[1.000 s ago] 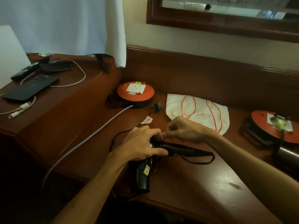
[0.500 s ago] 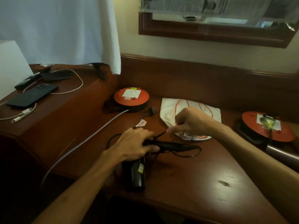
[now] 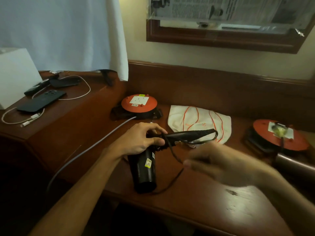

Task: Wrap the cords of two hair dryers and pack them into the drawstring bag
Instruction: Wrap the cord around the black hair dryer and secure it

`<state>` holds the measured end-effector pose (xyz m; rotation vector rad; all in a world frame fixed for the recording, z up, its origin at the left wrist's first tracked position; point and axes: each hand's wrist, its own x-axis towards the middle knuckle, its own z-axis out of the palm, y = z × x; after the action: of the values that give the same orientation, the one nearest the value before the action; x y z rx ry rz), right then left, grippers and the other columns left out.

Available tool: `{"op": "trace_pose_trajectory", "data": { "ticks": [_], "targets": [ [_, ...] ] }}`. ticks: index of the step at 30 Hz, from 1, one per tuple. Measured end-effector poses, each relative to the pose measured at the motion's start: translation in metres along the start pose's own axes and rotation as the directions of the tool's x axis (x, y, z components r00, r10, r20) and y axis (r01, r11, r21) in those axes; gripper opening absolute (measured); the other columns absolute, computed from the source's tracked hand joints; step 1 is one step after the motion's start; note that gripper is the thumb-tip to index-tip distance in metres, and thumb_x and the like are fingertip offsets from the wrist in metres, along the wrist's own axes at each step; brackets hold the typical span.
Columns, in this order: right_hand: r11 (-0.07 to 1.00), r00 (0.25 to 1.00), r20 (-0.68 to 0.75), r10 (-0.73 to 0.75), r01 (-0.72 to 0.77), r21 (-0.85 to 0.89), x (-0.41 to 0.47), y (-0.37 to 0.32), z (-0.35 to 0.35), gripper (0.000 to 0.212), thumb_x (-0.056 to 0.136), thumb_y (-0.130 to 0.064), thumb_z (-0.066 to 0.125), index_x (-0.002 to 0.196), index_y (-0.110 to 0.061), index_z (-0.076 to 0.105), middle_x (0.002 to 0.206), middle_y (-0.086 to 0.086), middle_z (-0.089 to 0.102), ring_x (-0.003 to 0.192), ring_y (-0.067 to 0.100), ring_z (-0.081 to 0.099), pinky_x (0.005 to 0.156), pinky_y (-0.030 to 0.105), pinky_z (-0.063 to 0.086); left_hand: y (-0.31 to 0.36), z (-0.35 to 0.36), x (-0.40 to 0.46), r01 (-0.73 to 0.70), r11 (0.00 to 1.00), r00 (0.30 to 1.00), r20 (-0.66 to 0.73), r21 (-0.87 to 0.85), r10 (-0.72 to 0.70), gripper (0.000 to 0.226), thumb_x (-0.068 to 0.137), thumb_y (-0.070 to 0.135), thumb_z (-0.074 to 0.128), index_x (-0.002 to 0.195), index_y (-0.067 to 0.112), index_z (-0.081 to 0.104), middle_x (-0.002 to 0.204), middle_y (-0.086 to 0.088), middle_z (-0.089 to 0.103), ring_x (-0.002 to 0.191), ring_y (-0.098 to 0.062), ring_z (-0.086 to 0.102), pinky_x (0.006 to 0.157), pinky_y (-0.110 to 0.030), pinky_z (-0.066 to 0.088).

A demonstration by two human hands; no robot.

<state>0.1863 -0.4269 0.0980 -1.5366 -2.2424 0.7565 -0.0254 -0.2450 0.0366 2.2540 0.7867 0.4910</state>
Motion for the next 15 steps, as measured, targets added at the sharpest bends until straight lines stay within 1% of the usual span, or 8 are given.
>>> {"op": "trace_pose_trajectory", "data": {
  "ticks": [3,5,6,9,10,12,13,15],
  "targets": [
    [0.998,0.999,-0.019,0.039,-0.038,0.055,-0.003,0.023,0.043,0.035,0.103,-0.034,0.052,0.075,-0.014,0.059,0.067,0.009,0.051,0.059,0.023,0.044,0.057,0.038,0.035,-0.016,0.017,-0.010,0.044,0.995,0.999,-0.015,-0.084,-0.045,0.036,0.077,0.055,0.077,0.109,0.040,0.073,0.096,0.016,0.072,0.098,-0.002,0.067,0.095,-0.042,0.051],
    [0.992,0.995,-0.035,0.090,-0.086,0.095,0.002,0.048,0.063,0.031,0.103,-0.031,0.054,0.076,-0.017,0.061,0.066,0.004,0.051,0.059,0.022,0.044,0.058,0.041,0.035,-0.023,0.025,-0.019,0.055,0.988,0.998,-0.032,-0.144,-0.061,0.038,0.076,0.058,0.076,0.109,0.038,0.074,0.098,0.011,0.073,0.097,-0.005,0.068,0.091,-0.035,0.049],
    [0.988,0.992,-0.047,0.119,-0.114,0.109,0.007,0.061,0.071,0.030,0.102,-0.031,0.055,0.076,-0.020,0.062,0.065,0.000,0.051,0.057,0.017,0.044,0.057,0.040,0.036,-0.025,0.028,-0.024,0.058,0.984,0.997,-0.036,-0.167,-0.065,0.037,0.078,0.056,0.074,0.109,0.037,0.074,0.099,0.008,0.073,0.098,-0.006,0.068,0.090,-0.032,0.047],
    [0.985,0.987,-0.068,0.149,-0.142,0.100,0.023,0.087,0.086,0.022,0.101,-0.034,0.057,0.084,-0.028,0.069,0.070,-0.005,0.062,0.061,0.012,0.057,0.058,0.037,0.049,-0.023,0.036,-0.035,0.058,0.970,0.998,-0.021,-0.237,-0.065,0.029,0.083,0.049,0.075,0.109,0.035,0.075,0.098,0.009,0.073,0.096,-0.008,0.069,0.089,-0.029,0.049],
    [0.981,0.983,-0.083,0.165,-0.155,0.112,0.029,0.091,0.088,0.017,0.101,-0.033,0.058,0.091,-0.026,0.071,0.075,-0.005,0.064,0.068,0.009,0.062,0.062,0.035,0.053,-0.020,0.038,-0.038,0.050,0.967,0.998,-0.011,-0.251,-0.055,0.027,0.084,0.047,0.075,0.108,0.035,0.075,0.097,0.011,0.072,0.094,-0.009,0.070,0.087,-0.028,0.051],
    [0.972,0.974,-0.116,0.195,-0.176,0.159,0.042,0.103,0.085,0.013,0.097,-0.019,0.065,0.107,-0.015,0.072,0.083,-0.014,0.064,0.079,0.001,0.065,0.066,0.022,0.054,-0.013,0.042,-0.043,0.024,0.965,1.000,0.004,-0.260,-0.024,0.025,0.084,0.045,0.076,0.107,0.036,0.075,0.096,0.013,0.071,0.092,-0.009,0.070,0.085,-0.026,0.052],
    [0.972,0.973,-0.115,0.198,-0.181,0.147,0.049,0.108,0.079,0.016,0.094,-0.011,0.068,0.110,-0.009,0.070,0.085,-0.013,0.064,0.078,0.004,0.066,0.065,0.024,0.053,-0.010,0.043,-0.045,0.008,0.967,1.000,0.001,-0.253,-0.008,0.024,0.084,0.044,0.077,0.107,0.036,0.075,0.095,0.014,0.070,0.092,-0.008,0.069,0.085,-0.025,0.051],
    [0.976,0.979,-0.058,0.195,-0.188,0.112,0.064,0.116,0.068,0.012,0.086,-0.003,0.073,0.095,0.003,0.067,0.076,0.006,0.062,0.068,0.022,0.062,0.057,0.036,0.046,-0.007,0.041,-0.049,-0.016,0.979,1.000,-0.012,-0.203,0.014,0.025,0.084,0.046,0.078,0.107,0.036,0.075,0.094,0.015,0.069,0.093,-0.006,0.066,0.086,-0.025,0.050]
  ]
}}
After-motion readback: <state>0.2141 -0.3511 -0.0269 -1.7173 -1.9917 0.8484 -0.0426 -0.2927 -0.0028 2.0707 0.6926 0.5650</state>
